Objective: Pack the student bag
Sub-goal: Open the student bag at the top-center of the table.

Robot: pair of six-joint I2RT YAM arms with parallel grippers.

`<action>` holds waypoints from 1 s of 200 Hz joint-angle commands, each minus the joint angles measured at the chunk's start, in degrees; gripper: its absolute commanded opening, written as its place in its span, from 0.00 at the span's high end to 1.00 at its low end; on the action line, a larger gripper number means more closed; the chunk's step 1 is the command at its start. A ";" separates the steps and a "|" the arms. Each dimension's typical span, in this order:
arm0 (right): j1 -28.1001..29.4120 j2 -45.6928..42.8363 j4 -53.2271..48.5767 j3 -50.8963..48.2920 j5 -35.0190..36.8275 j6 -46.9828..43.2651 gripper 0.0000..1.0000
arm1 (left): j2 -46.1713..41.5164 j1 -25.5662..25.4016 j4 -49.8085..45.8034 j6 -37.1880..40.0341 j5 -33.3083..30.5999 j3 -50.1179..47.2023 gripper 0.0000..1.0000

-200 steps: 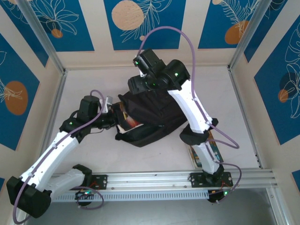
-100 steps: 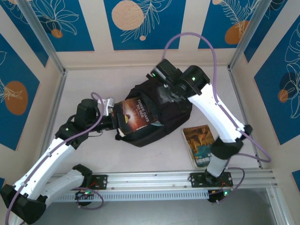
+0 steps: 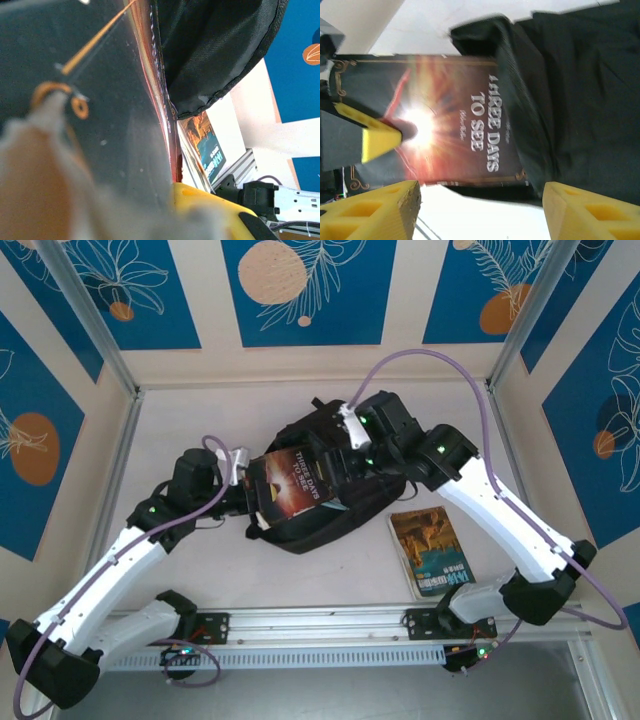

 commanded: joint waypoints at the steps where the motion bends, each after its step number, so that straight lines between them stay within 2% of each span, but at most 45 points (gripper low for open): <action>1: -0.43 4.56 5.72 2.00 -0.58 -8.27 0.34 | 0.03 -0.28 3.57 0.99 -1.05 1.88 1.00; 34: -1.40 12.34 4.38 8.71 2.11 -12.94 0.32 | -0.67 -0.42 3.06 0.90 -0.94 1.17 1.00; 58: -1.94 17.17 2.45 13.31 1.17 -15.15 0.36 | -1.46 -0.36 2.18 1.13 -1.10 0.47 1.00; 72: -2.04 19.19 1.85 15.23 0.45 -16.18 0.42 | -1.85 -0.38 1.85 1.21 -1.19 0.09 1.00; 87: -2.02 20.86 0.62 16.72 -0.63 -17.47 0.46 | -2.08 -0.43 1.64 1.38 -1.46 -0.12 1.00; 113: -2.03 22.68 -2.06 18.86 2.81 -18.41 0.45 | -2.31 -0.43 0.75 1.96 -1.88 0.14 1.00; 133: -2.43 21.70 -1.34 18.51 -0.54 -18.84 0.47 | -2.44 -0.41 0.23 2.28 -2.21 -0.02 1.00; 149: -2.78 21.63 -1.76 18.55 -6.23 -18.84 0.55 | -2.45 -0.42 0.35 2.29 -2.26 -0.25 1.00; 170: -2.92 22.13 -1.91 18.25 -12.06 -17.83 0.72 | -2.25 -0.37 0.45 2.52 -2.13 -0.12 1.00; 188: -2.99 22.88 -2.03 19.20 -12.93 -16.45 0.95 | -2.08 -0.42 -0.05 2.74 -2.49 0.14 1.00; 200: -3.56 23.46 -2.75 20.76 -12.06 -15.29 1.00 | -2.21 -0.41 -1.11 2.92 -3.56 0.24 1.00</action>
